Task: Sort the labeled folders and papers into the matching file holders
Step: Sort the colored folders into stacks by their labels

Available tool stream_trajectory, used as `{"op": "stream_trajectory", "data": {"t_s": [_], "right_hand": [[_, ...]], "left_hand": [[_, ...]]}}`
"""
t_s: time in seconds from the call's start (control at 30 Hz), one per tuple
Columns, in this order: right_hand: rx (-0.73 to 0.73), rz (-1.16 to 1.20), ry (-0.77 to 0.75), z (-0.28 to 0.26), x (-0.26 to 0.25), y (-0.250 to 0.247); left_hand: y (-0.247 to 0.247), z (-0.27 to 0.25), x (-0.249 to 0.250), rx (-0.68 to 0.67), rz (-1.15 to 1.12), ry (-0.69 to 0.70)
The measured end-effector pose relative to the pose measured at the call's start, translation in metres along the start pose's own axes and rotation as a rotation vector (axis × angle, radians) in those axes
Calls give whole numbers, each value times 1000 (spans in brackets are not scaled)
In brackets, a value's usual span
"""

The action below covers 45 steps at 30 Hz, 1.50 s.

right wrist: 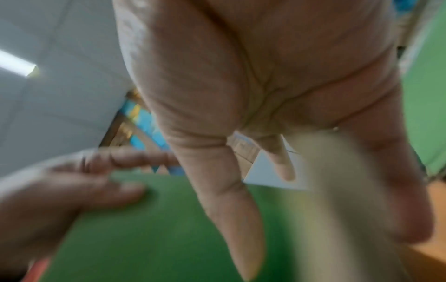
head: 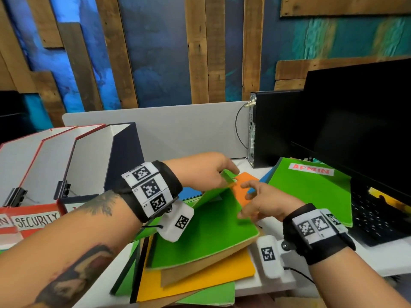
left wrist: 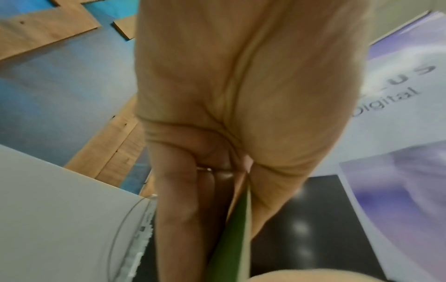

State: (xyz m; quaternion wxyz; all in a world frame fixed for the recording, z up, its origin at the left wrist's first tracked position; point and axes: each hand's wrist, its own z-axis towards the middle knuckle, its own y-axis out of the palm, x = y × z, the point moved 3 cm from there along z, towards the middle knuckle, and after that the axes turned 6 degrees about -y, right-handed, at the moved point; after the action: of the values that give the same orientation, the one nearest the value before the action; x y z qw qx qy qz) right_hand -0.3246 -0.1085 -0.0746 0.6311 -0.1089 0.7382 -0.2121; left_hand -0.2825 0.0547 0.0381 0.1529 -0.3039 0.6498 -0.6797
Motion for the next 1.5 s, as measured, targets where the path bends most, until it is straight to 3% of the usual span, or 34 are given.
{"op": "stream_trajectory", "data": {"t_s": [0.07, 0.2, 0.27, 0.47, 0.57, 0.7, 0.83, 0.97, 1.03, 1.1, 1.2, 1.3, 1.5], "right_hand": [[76, -148, -136, -2, -9, 3], [235, 114, -414, -5, -24, -6], [359, 76, -523, -6, -30, -18], [774, 206, -717, -18, -34, -48], [870, 210, -761, -20, -36, -49], [796, 185, -695, -13, -32, -37], [624, 63, -419, -2, -24, -28], [254, -257, -43, -1, -12, -7], [70, -401, 62, -8, -11, 5], [-24, -491, 132, -11, -4, 14], [-103, -554, 231, -6, 12, 24], [-112, -568, 251, -1, 20, 28], [-62, -368, 226, 12, 30, 21]], "left_hand": [[-9, -6, 11, 13, -89, 43], [-20, -18, 34, 78, -210, 133], [-21, -24, 42, 108, -250, 153], [-25, -36, 48, 215, -155, 274], [-28, -29, 41, 270, -184, 278], [-27, -17, 25, 380, -139, 241], [-27, -17, 17, 594, -238, 237], [-36, -18, 16, 802, -368, 256], [-39, -18, 16, 862, -401, 271], [-38, -15, 13, 874, -343, 252], [-25, 0, -1, 761, -173, 95], [4, 25, -28, 528, 27, -67], [77, 55, -90, 105, 249, -103]]}}
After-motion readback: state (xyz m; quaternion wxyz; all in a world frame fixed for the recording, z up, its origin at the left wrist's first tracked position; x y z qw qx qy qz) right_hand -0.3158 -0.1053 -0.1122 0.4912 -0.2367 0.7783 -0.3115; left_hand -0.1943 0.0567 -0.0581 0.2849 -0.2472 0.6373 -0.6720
